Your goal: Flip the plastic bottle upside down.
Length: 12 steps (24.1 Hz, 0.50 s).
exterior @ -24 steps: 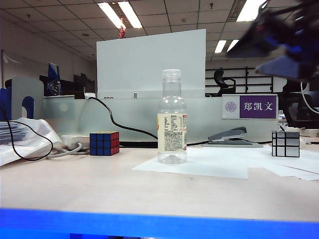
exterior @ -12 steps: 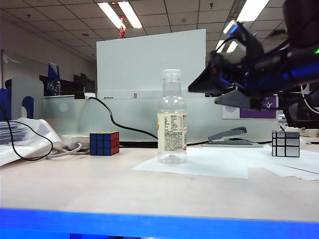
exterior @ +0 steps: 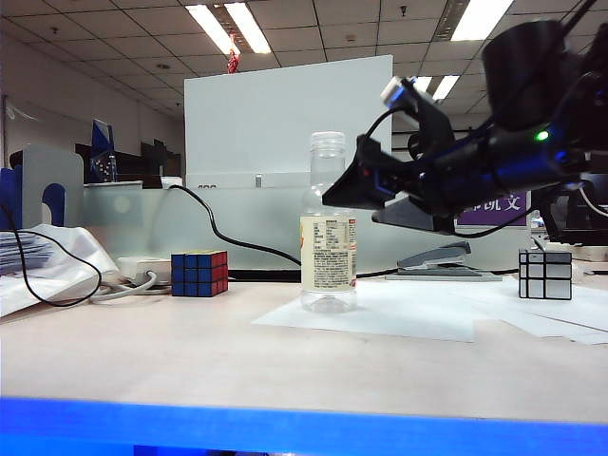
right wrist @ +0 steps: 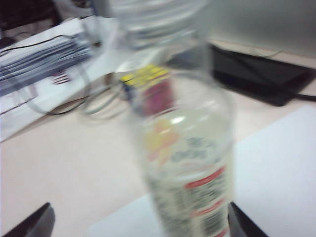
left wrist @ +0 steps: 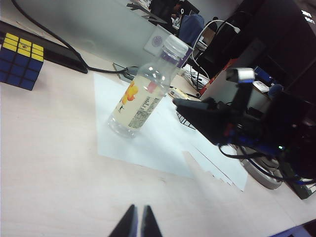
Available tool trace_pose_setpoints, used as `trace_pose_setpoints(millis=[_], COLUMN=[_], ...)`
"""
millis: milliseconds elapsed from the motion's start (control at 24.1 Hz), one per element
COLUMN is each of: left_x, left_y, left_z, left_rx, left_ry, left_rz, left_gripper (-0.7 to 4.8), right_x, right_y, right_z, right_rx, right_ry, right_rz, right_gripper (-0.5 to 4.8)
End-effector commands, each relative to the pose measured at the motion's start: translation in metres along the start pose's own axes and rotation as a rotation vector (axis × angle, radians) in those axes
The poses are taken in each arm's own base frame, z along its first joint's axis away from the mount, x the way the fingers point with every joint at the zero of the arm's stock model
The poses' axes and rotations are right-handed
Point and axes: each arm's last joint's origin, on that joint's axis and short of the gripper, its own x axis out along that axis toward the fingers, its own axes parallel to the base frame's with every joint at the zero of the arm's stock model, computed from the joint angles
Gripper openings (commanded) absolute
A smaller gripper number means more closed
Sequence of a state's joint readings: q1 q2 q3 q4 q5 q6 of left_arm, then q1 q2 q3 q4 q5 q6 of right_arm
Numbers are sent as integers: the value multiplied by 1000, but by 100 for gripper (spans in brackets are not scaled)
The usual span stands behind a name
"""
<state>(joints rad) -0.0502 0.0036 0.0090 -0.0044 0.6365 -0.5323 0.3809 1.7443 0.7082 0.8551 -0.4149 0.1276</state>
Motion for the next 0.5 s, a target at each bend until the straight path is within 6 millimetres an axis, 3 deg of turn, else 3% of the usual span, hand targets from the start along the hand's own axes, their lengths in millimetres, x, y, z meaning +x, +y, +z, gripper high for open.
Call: trace_pose_setpoints(millis=[41,498], left_x=[0,0], left_y=[-1,-1], left_z=[1,1], left_rx=[5,6], left_ry=[-4,0], left_rz=[-6,-3], left_gripper=[27,27], right_x=[7,27], right_y=[-4,-8], right_z=[2,3], right_rx=[-34,-30], right_ry=[-19,-5], right_rz=[-44,-53], right_gripper=[479,479])
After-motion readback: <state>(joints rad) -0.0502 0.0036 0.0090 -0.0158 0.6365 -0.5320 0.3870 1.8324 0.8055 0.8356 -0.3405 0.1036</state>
